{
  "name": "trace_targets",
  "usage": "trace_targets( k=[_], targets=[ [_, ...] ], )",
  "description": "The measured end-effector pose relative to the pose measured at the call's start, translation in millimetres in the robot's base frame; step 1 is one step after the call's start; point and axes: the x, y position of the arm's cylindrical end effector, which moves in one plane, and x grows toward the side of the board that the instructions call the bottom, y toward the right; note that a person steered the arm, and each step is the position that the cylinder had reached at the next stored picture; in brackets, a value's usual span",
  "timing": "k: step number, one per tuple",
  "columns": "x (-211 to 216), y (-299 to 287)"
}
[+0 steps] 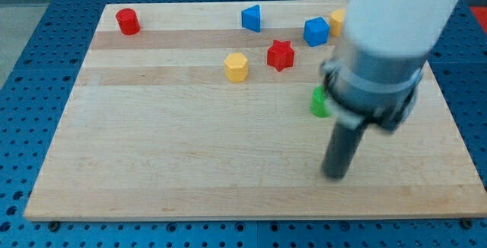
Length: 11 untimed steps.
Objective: Point your arm to the red star
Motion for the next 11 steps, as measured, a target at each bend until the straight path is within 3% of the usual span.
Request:
trace_targets(
  k=[1, 2, 4, 5, 6, 7, 9, 11],
  targets=[
    [18.9, -33.8],
    [-0.4, -117.9],
    [-130.8, -276.7],
    [-181.4, -286.9],
    [-195.5, -272.8],
    [-176.2, -212.8],
    [-197.4, -161.2],
    [-264.3, -153.5]
  ],
)
